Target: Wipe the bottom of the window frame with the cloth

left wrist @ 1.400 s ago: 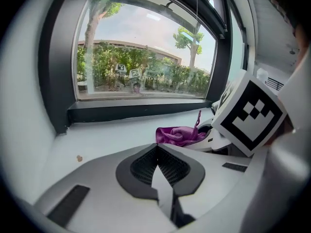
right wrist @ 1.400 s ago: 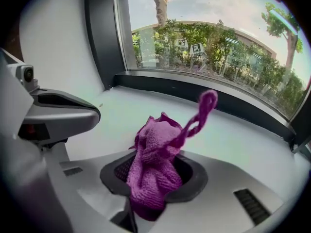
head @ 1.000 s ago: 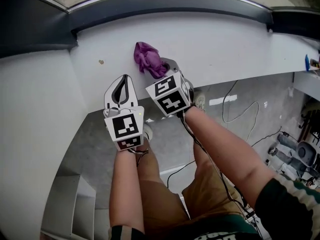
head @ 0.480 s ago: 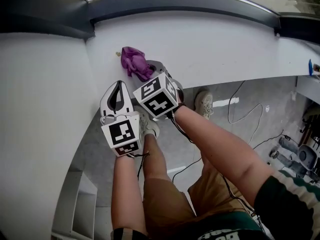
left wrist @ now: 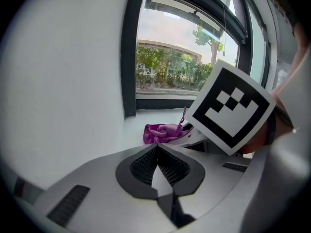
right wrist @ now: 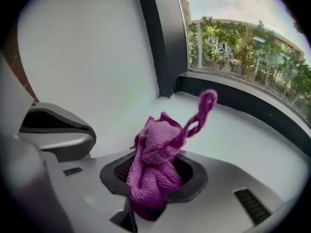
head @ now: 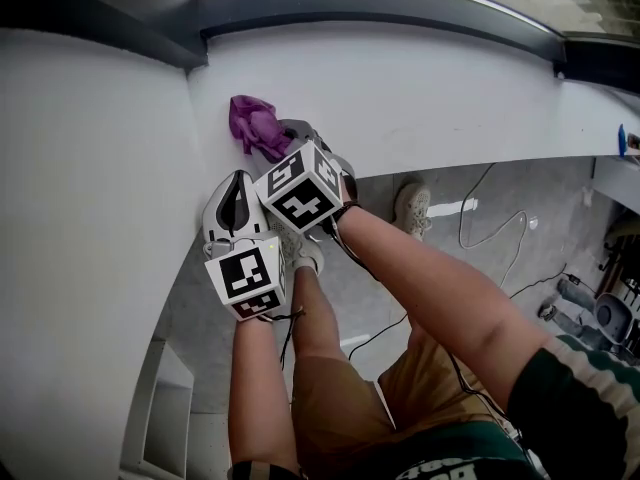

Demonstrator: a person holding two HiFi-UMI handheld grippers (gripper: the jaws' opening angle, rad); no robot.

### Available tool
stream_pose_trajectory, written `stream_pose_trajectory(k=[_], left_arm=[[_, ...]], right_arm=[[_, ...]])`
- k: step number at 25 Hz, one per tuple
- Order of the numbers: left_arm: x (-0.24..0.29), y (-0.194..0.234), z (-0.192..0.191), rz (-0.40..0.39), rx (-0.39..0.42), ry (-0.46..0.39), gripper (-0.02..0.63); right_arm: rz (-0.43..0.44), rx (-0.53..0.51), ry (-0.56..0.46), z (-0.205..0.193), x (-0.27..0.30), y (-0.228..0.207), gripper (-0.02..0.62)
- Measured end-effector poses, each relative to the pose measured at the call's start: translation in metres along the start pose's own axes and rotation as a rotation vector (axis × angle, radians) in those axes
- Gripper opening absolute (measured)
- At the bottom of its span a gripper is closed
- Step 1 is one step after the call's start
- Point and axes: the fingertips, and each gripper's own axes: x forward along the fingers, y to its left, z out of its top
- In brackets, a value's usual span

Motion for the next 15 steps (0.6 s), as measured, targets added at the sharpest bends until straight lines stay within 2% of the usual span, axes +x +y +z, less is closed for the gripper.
stream_pose_trajectory(k=[6, 9, 15], left_arm=[[-0.015, 0.012, -0.01, 0.005, -0.009, 0.01, 0.009], [-0.016, 0.011, -0.012, 0.006, -0.004, 0.018, 0.009], [-0.023, 0.009, -0.011, 0.011, -0.005, 0.02, 0.009]], right_arm=[[0.07, -0.026, 0.011, 0.01, 0.011, 0.03, 0.133], [0.074, -0.042, 0.003, 0.012, 0.013, 0.033, 0.133], [0.156, 0.001, -0.078, 0.02, -0.006, 0.041, 0.132]])
